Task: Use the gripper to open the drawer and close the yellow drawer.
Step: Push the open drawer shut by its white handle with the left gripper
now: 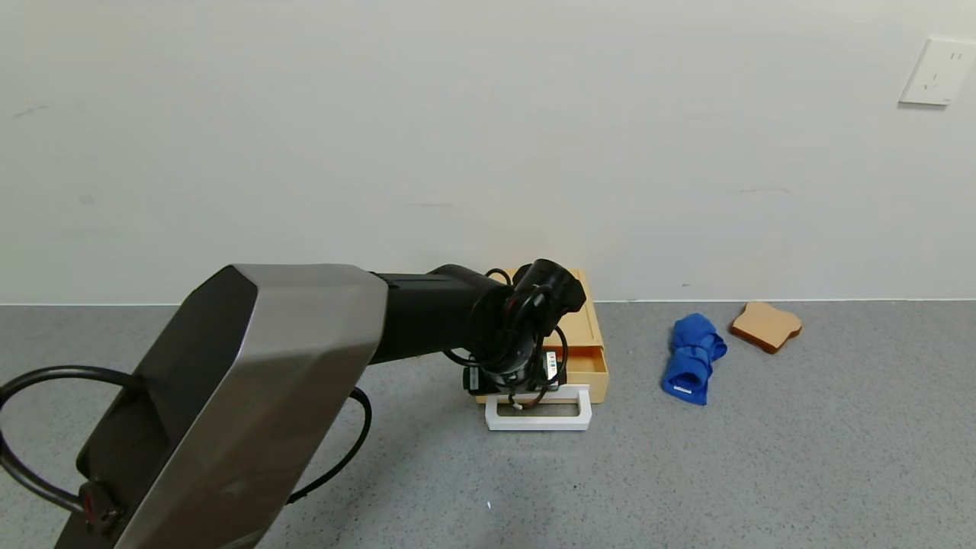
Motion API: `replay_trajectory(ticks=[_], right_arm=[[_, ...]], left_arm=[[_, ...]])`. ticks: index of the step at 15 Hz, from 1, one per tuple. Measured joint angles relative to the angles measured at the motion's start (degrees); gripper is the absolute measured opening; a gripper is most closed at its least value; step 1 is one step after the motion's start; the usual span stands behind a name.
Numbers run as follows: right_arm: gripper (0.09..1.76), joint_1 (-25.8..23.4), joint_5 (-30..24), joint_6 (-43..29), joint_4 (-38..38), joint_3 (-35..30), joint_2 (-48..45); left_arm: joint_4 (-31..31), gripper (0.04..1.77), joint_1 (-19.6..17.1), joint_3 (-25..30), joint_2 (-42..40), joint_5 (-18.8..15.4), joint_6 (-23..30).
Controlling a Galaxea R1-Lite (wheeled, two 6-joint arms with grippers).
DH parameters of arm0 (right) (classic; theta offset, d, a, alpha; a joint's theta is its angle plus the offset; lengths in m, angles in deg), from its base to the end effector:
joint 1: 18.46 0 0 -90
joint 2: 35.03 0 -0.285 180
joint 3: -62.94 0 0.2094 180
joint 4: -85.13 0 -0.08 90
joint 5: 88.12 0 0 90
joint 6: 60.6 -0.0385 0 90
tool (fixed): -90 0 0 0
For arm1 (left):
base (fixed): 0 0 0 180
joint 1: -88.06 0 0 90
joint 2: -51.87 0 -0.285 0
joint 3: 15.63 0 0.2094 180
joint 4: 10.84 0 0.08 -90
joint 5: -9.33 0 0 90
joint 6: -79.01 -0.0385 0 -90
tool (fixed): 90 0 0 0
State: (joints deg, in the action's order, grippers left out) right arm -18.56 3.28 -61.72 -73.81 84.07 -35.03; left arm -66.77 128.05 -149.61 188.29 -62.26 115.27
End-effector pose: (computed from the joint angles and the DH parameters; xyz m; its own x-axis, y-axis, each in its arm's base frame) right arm 0.0288 -0.0010 0.0756 0.9997 -0.0262 0.0012 0.0261 0.9995 0.0196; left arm 0.3731 -0.2971 0.0883 0.5842 -0.0778 -0.8079 0.0035 0.9956 -0.0933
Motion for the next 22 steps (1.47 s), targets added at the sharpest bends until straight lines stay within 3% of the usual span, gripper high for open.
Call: replay_trajectory(ticks=[22], right_arm=[[1.73,0.00,0.00,-0.02,0.00,0.00,0.00]], left_arm=[[11.96,1.72,-3.06,0.06,2.29,0.27,-6.56]])
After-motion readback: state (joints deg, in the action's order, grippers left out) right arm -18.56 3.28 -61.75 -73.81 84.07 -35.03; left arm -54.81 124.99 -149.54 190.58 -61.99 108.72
